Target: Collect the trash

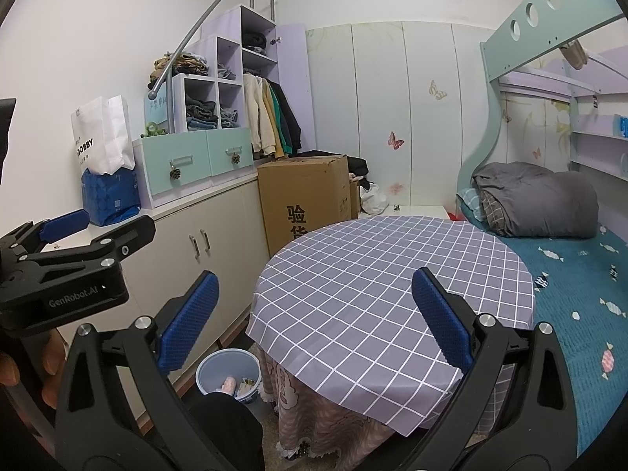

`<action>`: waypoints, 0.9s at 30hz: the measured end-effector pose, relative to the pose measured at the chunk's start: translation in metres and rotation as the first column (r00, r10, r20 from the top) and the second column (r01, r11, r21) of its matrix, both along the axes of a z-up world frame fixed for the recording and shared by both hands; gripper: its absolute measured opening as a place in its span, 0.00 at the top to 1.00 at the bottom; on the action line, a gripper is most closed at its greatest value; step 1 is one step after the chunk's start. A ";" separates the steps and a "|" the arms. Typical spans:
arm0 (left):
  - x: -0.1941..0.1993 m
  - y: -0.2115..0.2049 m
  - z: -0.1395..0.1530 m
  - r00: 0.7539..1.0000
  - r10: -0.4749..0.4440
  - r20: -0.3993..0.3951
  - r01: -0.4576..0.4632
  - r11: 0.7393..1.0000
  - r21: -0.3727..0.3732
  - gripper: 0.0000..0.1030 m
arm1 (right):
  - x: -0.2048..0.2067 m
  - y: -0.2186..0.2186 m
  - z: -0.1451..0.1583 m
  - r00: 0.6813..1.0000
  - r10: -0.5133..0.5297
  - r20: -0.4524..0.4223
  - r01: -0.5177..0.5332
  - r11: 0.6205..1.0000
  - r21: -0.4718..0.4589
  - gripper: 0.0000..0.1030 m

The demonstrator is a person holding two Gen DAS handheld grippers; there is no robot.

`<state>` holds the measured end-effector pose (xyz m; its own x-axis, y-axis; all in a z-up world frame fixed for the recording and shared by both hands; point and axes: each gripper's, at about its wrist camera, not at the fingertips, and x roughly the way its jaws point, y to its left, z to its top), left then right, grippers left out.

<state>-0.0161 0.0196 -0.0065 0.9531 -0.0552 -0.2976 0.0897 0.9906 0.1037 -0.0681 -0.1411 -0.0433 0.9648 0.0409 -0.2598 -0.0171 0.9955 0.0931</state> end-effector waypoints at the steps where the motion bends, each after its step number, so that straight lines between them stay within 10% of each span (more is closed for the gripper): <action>1: 0.000 0.000 0.000 1.000 -0.001 0.000 0.001 1.000 0.000 0.06 | 0.000 0.001 -0.001 1.000 0.000 -0.001 0.000 1.000 -0.001 0.06; 27: 0.003 0.002 -0.001 1.000 -0.004 -0.007 0.004 1.000 0.009 0.06 | 0.000 0.005 -0.002 1.000 0.000 -0.007 0.000 1.000 0.002 0.06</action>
